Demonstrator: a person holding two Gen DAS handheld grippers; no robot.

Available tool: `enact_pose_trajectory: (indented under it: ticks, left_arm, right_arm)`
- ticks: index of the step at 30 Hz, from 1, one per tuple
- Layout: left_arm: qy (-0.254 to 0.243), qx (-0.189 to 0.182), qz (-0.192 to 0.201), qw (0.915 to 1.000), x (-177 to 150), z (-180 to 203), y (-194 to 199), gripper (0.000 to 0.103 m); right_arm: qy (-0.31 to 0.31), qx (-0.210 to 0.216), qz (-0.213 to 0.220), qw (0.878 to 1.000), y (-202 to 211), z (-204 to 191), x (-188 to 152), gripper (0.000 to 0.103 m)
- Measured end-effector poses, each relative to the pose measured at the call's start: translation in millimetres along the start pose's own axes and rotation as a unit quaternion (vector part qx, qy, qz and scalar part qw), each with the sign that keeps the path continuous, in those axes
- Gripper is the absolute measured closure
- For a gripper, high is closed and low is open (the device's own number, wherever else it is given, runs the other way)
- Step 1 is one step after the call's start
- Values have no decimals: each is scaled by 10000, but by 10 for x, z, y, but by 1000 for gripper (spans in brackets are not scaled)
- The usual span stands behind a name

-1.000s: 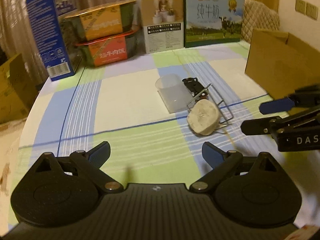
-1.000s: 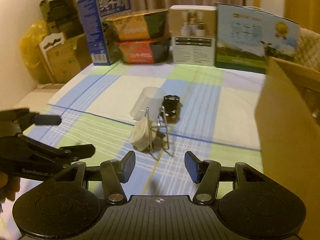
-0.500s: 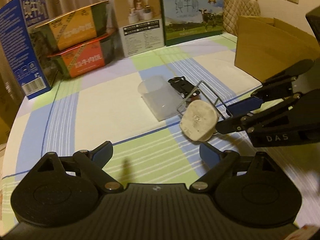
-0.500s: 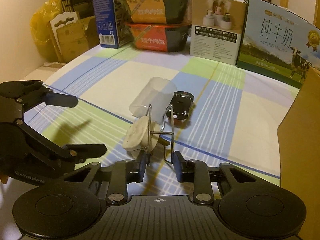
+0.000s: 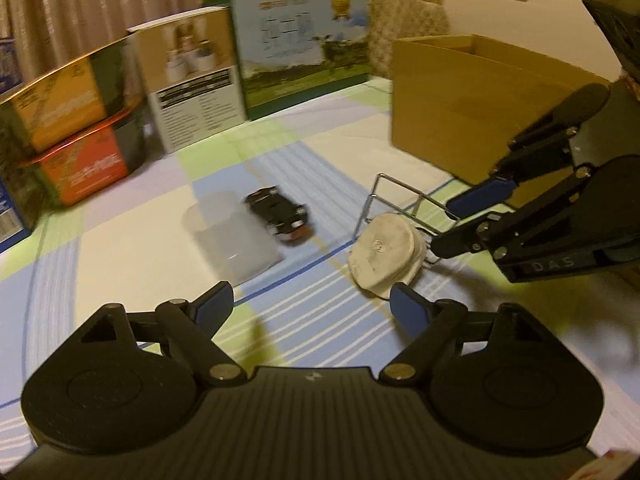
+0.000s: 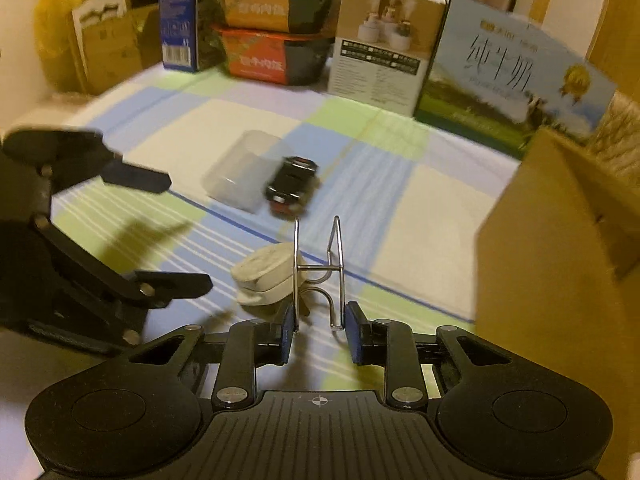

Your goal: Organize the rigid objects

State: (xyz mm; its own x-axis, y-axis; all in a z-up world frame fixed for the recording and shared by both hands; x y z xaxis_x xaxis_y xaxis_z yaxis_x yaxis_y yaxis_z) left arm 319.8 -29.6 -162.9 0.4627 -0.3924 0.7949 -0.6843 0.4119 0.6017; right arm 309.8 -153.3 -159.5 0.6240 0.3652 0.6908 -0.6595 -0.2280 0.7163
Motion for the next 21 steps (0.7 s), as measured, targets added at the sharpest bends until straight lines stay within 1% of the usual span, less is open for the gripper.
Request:
enact_pose_trajectory:
  ticks: [4,6,8,9,10,12,13,14,15,18,20,21]
  left_arm:
    - [-208,-339,41,9992,34,157,-68,21]
    - [-367,-446,74,9983,46,224,-105,23]
    - [-484,-517,37,9975,57,271,-161,32]
    - [-527,-534,41,9972,66,288,-188,33]
    - [-581,-573,74,9966,77,310,-220,37]
    - [-686,-665,101,9954,82,351,-266,40]
    - [-780,-677,120,9946,86,378,-297,45]
    - [-868,-692,133,9937,91,404,-328,54]
    - [-922,-727,136,9930,96,425,-350,60]
    - [-991,-700,169,9925,117,461,-343,71]
    - [-1032,-592,206,9927,140,452,-261,80]
    - [-1013,-525,203,9933,153,432,-219,82]
  right_arm:
    - [-141,170,-28,9998,25,67,-48,79]
    - [30,168,-35,9998,41,46,-60,79]
    - [152,89,-43,9998,55,26,-74,79]
    - [158,66,-45,9998,47,27,-76,79]
    - [116,65,-53,9999,43,33,-81,79]
    - [-92,143,-56,9998,40,70,-82,79]
    - [-172,185,-57,9997,41,87,-73,79]
    - [-224,215,-55,9995,41,100,-67,79]
    - [-214,216,-57,9995,39,101,-67,79]
    - [-174,128,-56,9998,37,98,-66,79]
    - [-249,86,-51,9996,34,120,-64,79]
    - [-281,55,-51,9996,34,133,-61,79]
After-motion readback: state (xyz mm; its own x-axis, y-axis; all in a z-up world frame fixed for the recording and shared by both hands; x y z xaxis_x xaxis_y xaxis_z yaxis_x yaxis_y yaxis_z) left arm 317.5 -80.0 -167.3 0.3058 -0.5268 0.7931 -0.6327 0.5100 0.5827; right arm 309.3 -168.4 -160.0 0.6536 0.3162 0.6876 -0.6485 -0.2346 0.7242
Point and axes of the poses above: each gripper's, at about its wrist camera, not at the fingertips, and y roughly against the way its jaws point, z to its right, x to its top, the point moved 6 cm from there along -y, roughly the way its jaws point, and after that the axes turned 3 degrees about z, right-handed, at the moved point
